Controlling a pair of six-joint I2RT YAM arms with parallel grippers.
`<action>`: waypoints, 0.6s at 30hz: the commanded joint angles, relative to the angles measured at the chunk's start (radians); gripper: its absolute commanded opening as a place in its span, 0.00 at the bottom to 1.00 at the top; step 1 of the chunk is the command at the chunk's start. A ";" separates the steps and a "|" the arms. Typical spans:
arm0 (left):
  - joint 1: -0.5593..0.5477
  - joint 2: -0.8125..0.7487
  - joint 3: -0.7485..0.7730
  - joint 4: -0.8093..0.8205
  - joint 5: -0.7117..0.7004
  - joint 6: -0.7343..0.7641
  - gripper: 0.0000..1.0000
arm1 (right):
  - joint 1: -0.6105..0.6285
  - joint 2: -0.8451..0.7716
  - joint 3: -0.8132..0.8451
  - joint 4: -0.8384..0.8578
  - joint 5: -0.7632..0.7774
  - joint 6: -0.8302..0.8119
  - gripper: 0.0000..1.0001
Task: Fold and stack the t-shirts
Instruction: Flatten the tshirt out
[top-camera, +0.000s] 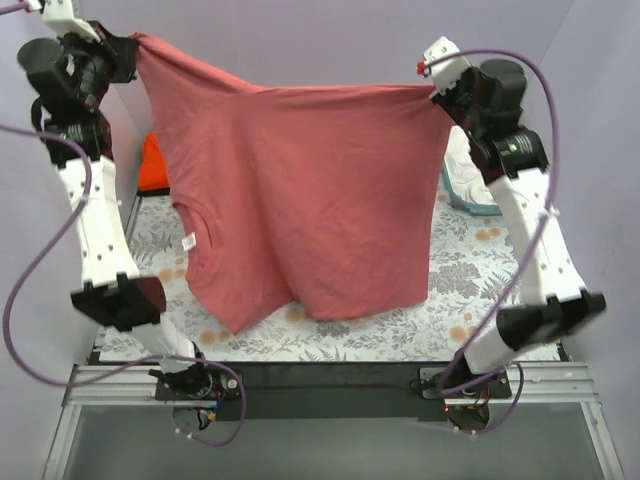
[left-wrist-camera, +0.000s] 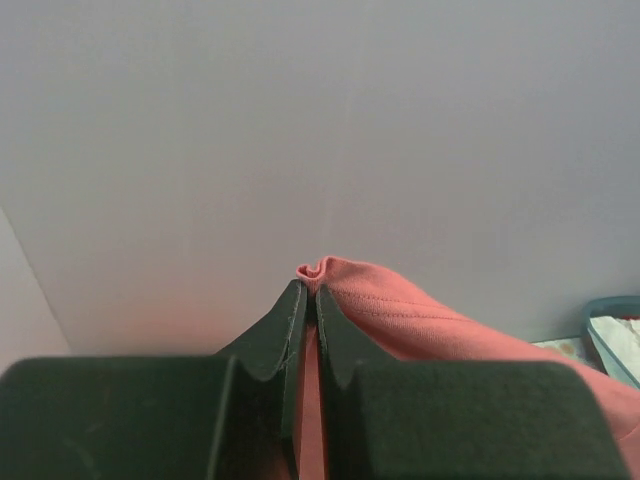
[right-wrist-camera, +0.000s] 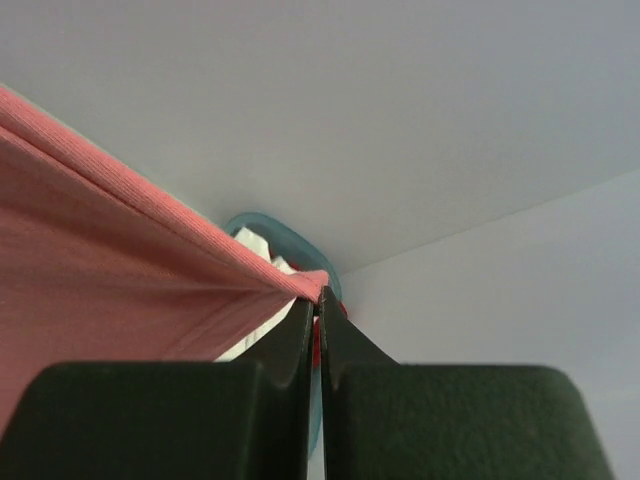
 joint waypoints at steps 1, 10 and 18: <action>-0.014 0.174 0.193 0.147 0.016 -0.090 0.00 | -0.021 0.115 0.201 0.197 0.068 0.033 0.01; -0.028 0.291 0.296 0.695 -0.154 -0.231 0.00 | -0.073 0.325 0.436 0.543 0.124 0.051 0.01; -0.027 0.320 0.218 0.812 -0.147 -0.231 0.00 | -0.146 0.314 0.311 0.712 0.064 0.128 0.01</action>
